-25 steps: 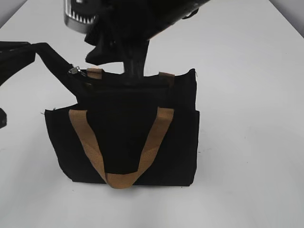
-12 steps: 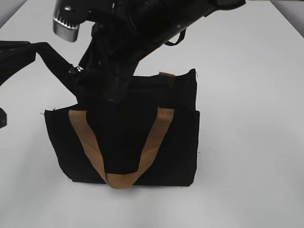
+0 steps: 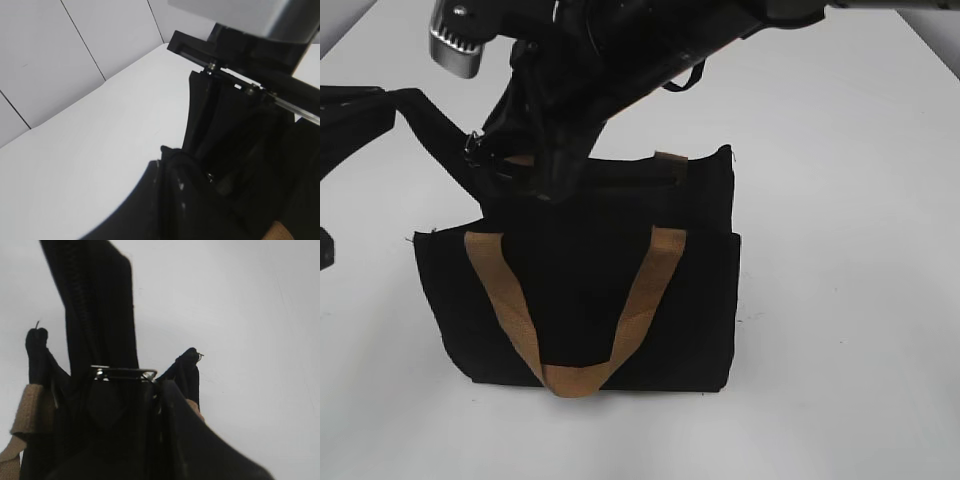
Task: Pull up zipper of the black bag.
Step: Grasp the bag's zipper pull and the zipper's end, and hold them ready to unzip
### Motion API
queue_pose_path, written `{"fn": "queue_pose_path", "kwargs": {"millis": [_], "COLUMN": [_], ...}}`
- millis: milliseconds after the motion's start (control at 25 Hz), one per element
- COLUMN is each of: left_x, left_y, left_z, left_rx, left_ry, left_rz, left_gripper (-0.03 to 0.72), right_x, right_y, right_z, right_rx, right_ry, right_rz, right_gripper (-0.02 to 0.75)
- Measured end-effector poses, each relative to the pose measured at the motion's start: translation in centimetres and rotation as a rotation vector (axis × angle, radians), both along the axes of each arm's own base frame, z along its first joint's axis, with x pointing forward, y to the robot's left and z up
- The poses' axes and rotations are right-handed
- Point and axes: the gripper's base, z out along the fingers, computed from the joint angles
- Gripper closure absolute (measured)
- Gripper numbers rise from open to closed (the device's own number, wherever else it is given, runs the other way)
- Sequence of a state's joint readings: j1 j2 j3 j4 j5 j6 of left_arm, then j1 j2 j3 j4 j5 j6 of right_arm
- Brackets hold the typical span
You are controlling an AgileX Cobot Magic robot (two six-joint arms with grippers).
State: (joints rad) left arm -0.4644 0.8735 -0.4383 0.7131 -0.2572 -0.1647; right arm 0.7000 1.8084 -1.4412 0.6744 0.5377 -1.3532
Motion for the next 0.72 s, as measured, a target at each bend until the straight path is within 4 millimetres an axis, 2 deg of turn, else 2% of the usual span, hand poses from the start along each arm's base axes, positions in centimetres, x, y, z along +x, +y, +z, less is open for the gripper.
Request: {"fn": "queue_pose_path", "kwargs": {"millis": [160, 560, 720], "left_x": [0.0, -0.02, -0.02], "left_y": [0.0, -0.04, -0.04], "left_z": [0.01, 0.05, 0.05], "left_rx": [0.0, -0.003, -0.003], "left_ry": [-0.001, -0.005, -0.005], "left_rz": [-0.001, -0.005, -0.005], "left_gripper": [0.685, 0.685, 0.685], "right_x": [-0.13, -0.24, -0.16], "right_y": [-0.01, 0.01, 0.01], "right_z": [-0.08, -0.23, -0.18], "right_rx": [-0.006, -0.014, -0.01], "right_ry": [0.012, 0.024, 0.016], "right_rz": [0.01, 0.021, 0.015], "right_gripper": [0.698, 0.696, 0.636]}}
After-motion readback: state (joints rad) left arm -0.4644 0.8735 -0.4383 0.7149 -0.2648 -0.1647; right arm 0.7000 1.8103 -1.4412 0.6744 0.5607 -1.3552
